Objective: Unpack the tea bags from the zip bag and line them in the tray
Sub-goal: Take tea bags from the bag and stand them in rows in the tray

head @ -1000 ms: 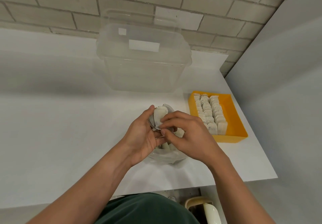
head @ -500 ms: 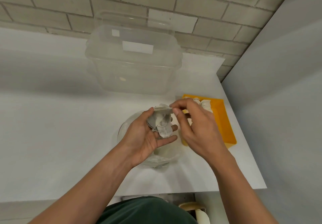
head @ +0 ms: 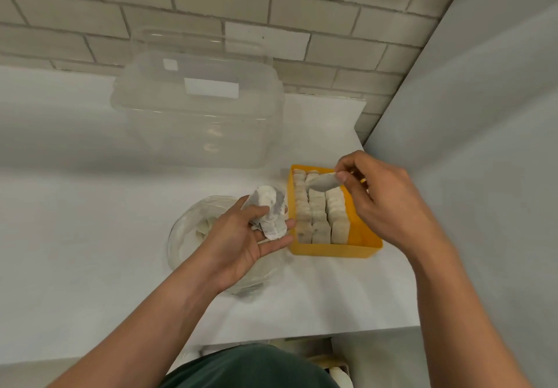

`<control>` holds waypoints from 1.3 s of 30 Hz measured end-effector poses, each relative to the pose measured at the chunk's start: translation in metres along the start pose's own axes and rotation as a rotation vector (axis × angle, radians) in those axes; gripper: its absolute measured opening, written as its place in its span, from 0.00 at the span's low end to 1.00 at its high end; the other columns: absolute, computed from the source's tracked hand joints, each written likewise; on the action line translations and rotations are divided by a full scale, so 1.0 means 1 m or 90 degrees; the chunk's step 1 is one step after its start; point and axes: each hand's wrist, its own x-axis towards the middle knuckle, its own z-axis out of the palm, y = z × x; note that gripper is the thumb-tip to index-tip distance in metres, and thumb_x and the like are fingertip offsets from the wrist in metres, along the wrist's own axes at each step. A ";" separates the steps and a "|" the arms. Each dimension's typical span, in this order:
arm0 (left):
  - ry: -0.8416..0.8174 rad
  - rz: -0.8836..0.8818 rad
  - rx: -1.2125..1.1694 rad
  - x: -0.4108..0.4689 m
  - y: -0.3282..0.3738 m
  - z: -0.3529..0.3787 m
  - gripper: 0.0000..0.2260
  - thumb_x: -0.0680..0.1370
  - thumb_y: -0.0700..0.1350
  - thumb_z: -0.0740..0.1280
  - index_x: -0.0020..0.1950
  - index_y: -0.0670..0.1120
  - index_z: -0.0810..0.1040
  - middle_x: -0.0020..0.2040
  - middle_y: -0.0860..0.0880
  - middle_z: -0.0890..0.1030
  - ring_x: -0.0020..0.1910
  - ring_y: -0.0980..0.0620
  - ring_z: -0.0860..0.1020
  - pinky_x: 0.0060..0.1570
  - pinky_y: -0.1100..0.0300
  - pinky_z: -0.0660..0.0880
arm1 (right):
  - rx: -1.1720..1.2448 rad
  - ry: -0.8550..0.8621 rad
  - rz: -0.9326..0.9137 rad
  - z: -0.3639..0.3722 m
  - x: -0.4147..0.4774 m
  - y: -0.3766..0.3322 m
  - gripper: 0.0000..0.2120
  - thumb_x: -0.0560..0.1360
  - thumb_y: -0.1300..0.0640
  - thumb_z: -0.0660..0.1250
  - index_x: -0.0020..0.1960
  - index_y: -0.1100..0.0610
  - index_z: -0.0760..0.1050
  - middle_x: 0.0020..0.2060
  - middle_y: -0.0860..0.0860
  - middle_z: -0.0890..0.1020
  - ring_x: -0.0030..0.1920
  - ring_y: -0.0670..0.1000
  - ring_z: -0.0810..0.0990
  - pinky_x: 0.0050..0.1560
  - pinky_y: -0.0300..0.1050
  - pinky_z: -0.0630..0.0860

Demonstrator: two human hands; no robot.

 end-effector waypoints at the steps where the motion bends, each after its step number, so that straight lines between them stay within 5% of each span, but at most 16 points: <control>1: -0.004 0.007 0.011 0.000 -0.002 0.001 0.15 0.84 0.35 0.61 0.70 0.42 0.75 0.64 0.36 0.82 0.58 0.34 0.84 0.53 0.42 0.84 | -0.017 -0.008 0.016 -0.003 -0.001 0.010 0.04 0.83 0.55 0.63 0.53 0.49 0.76 0.43 0.41 0.80 0.43 0.45 0.77 0.44 0.48 0.76; 4: -0.006 0.021 0.024 0.001 -0.008 0.005 0.16 0.84 0.34 0.61 0.70 0.43 0.76 0.64 0.37 0.82 0.58 0.35 0.85 0.50 0.44 0.84 | -0.083 -0.090 0.049 -0.006 -0.004 0.043 0.04 0.83 0.57 0.63 0.51 0.51 0.76 0.37 0.40 0.77 0.38 0.40 0.75 0.37 0.38 0.68; 9: 0.013 0.048 0.037 0.002 -0.018 0.013 0.14 0.84 0.35 0.62 0.69 0.43 0.76 0.64 0.36 0.82 0.57 0.37 0.85 0.51 0.45 0.85 | -0.119 -0.272 0.098 0.016 -0.012 0.083 0.06 0.82 0.56 0.64 0.51 0.48 0.78 0.45 0.45 0.83 0.40 0.43 0.77 0.45 0.51 0.78; 16: 0.044 0.066 0.055 0.002 -0.031 0.020 0.12 0.84 0.37 0.63 0.66 0.44 0.79 0.60 0.39 0.85 0.58 0.40 0.85 0.51 0.45 0.85 | -0.089 -0.346 0.104 0.047 -0.018 0.112 0.06 0.82 0.57 0.64 0.53 0.49 0.80 0.47 0.45 0.81 0.45 0.46 0.77 0.47 0.47 0.78; 22: 0.059 0.077 0.070 0.002 -0.040 0.021 0.11 0.85 0.38 0.64 0.66 0.44 0.79 0.59 0.38 0.85 0.59 0.41 0.85 0.50 0.46 0.85 | -0.090 -0.317 0.107 0.065 -0.015 0.123 0.05 0.82 0.54 0.65 0.52 0.47 0.80 0.50 0.46 0.83 0.49 0.51 0.80 0.50 0.53 0.81; 31: 0.057 0.078 0.061 0.007 -0.047 0.028 0.11 0.83 0.38 0.65 0.66 0.43 0.79 0.63 0.36 0.83 0.59 0.40 0.85 0.46 0.48 0.85 | -0.121 -0.233 0.069 0.069 -0.013 0.126 0.06 0.79 0.50 0.70 0.55 0.48 0.80 0.51 0.44 0.80 0.50 0.49 0.79 0.50 0.50 0.79; 36: 0.042 0.088 0.107 0.010 -0.045 0.033 0.11 0.83 0.39 0.66 0.66 0.42 0.78 0.59 0.38 0.85 0.58 0.41 0.85 0.44 0.51 0.85 | 0.119 -0.027 0.005 0.045 -0.014 0.087 0.02 0.77 0.53 0.74 0.49 0.50 0.84 0.44 0.41 0.81 0.42 0.45 0.80 0.44 0.37 0.75; 39: 0.027 0.096 0.149 0.011 -0.044 0.036 0.11 0.83 0.40 0.67 0.65 0.42 0.78 0.54 0.43 0.86 0.55 0.43 0.86 0.42 0.54 0.85 | 0.226 -0.002 -0.099 0.034 -0.016 0.054 0.05 0.77 0.58 0.75 0.53 0.53 0.85 0.48 0.44 0.83 0.44 0.47 0.82 0.46 0.37 0.78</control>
